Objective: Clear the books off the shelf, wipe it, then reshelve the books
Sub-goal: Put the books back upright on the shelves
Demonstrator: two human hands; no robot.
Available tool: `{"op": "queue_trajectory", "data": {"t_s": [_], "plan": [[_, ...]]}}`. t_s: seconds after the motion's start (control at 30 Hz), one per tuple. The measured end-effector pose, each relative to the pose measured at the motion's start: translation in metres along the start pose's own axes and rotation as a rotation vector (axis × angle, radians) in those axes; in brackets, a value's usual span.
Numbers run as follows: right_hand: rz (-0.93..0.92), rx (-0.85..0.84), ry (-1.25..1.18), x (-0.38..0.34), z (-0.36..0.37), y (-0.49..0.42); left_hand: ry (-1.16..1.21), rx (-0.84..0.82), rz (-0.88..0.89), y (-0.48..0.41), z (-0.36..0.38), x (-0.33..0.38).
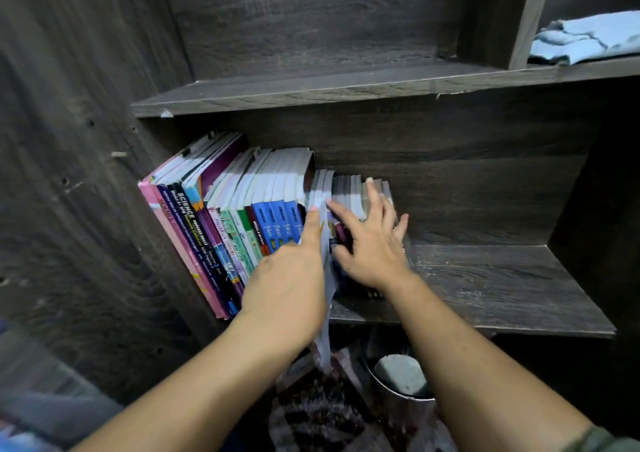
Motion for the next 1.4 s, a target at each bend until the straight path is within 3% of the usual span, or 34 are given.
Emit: {"op": "queue_trajectory", "data": {"t_s": [0.3, 0.63, 0.8, 0.97, 1.07, 1.27, 1.4], "plan": [[0.106, 0.128, -0.024, -0.006, 0.005, -0.006, -0.056, -0.021, 0.035, 0.012, 0.008, -0.002], [0.150, 0.324, -0.045, 0.009, 0.004, -0.013, 0.063, 0.044, 0.032, 0.010, 0.016, -0.013], [0.329, 0.444, -0.062, 0.042, -0.014, -0.017, 0.079, 0.049, 0.022, 0.003, 0.020, -0.006], [0.349, 0.474, -0.056, 0.068, -0.027, -0.019, 0.056, 0.091, 0.077, -0.025, 0.011, 0.008], [0.336, 0.452, -0.049, 0.072, -0.030, -0.018, -0.010, 0.114, 0.066, -0.056, 0.006, 0.015], [0.314, 0.359, 0.002, 0.069, -0.029, -0.018, -0.139, 0.005, 0.090, -0.098, 0.039, 0.018], [0.236, 0.351, -0.092, 0.069, -0.030, -0.013, -0.573, -0.009, 0.242, -0.086, 0.043, 0.023]]}}
Point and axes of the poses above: each hand's wrist, its own y-axis away from the middle knuckle, its own z-axis out of the palm, x = y × z, the point moved 7 cm from there along -y, towards the middle knuckle, and after that the axes turned 15 degrees about z, right-handed, at the moved point
